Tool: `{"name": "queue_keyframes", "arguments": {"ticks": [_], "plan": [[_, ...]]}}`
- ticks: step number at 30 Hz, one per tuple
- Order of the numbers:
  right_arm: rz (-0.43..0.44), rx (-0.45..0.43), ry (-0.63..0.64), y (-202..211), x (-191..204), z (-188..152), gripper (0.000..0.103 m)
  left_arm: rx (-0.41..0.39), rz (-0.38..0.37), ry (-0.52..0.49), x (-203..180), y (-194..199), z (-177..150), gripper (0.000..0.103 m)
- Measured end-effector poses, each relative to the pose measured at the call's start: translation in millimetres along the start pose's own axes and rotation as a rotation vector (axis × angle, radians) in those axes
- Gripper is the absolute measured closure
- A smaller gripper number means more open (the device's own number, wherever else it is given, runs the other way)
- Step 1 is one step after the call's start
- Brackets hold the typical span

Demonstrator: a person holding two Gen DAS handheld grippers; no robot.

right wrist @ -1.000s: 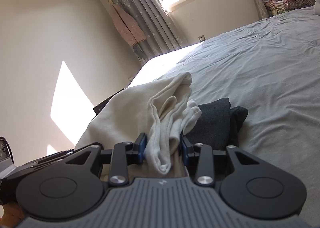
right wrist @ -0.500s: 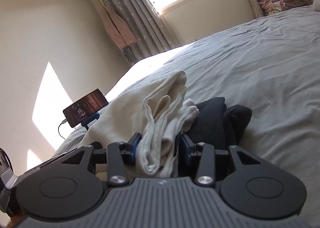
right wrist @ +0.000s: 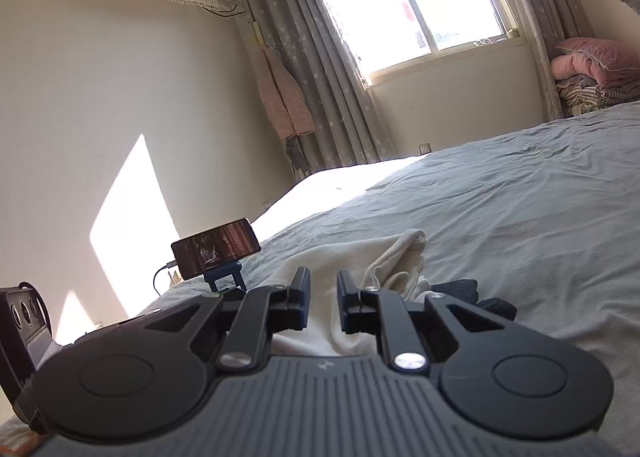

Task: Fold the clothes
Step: 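Lower the cream sweatshirt onto the dark garment and open both grippers, then press the sweatshirt flat on the dark garment with both grippers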

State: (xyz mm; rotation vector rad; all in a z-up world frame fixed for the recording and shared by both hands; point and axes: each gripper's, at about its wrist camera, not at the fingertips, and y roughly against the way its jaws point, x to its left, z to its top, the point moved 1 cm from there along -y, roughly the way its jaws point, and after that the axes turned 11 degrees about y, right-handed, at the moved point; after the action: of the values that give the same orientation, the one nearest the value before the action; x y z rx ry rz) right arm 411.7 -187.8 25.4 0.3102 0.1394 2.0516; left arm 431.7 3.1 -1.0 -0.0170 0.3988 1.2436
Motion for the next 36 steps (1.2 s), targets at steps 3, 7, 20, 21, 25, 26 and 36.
{"name": "queue_keyframes", "arguments": {"ticks": [3, 7, 20, 21, 25, 26, 36], "plan": [[-0.006, 0.053, 0.020, -15.6, 5.5, -12.9, 0.088, 0.092, -0.021, -0.057, -0.8, -11.9, -14.1, 0.097], [-0.023, 0.105, 0.033, -26.2, 0.1, -34.5, 0.096, 0.205, -0.100, -0.246, -4.7, -6.6, -23.4, 0.098], [-0.080, -0.028, 0.032, -31.1, -2.4, -30.7, 0.100, 0.110, -0.199, -0.096, -9.4, -9.3, -21.4, 0.098], [-0.097, -0.030, 0.031, -31.9, -5.1, -31.8, 0.100, 0.128, -0.202, -0.125, -12.6, -10.9, -25.6, 0.098], [-0.136, -0.048, -0.021, -26.8, -18.2, -33.1, 0.101, 0.182, -0.239, -0.184, -13.3, -8.3, -28.4, 0.099], [-0.137, -0.050, -0.025, -25.2, -18.8, -33.1, 0.101, 0.192, -0.262, -0.169, -9.2, -6.4, -26.2, 0.099], [-0.072, -0.082, -0.014, 2.2, -2.2, -28.7, 0.084, 0.074, -0.242, -0.043, 21.1, 13.0, -9.9, 0.097]]}}
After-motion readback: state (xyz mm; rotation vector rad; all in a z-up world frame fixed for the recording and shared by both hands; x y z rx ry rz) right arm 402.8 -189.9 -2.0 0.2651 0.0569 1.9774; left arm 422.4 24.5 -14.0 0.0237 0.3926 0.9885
